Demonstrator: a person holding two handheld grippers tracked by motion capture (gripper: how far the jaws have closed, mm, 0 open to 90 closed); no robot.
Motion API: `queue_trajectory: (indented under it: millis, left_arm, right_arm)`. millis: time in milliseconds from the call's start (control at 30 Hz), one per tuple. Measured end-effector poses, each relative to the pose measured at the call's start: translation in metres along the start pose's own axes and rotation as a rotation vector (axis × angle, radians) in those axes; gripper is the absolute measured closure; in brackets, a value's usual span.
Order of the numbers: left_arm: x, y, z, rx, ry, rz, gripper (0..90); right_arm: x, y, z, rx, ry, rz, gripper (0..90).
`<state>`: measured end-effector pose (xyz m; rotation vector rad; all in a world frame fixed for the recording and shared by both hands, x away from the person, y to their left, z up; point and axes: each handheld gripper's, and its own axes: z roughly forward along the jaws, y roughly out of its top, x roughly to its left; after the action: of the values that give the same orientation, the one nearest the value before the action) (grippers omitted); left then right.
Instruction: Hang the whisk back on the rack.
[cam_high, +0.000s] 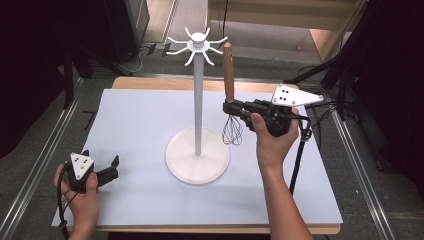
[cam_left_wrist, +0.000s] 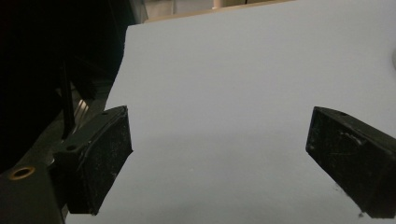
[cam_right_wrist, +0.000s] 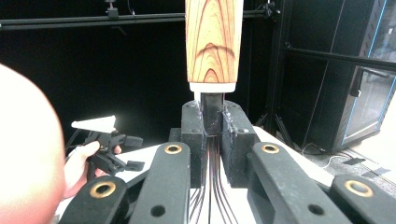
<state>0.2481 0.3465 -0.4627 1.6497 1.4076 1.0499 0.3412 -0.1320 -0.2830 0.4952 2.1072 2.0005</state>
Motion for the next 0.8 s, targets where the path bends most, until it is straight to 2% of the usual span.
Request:
queue_trajectory:
  millis: [800]
  left_arm:
    - [-0.0006, 0.0001, 0.0000, 0.002, 0.000, 0.002, 7.3]
  right_arm:
    - [0.0012, -0.0063, 0.0079, 0.005, -0.002, 0.000, 82.6]
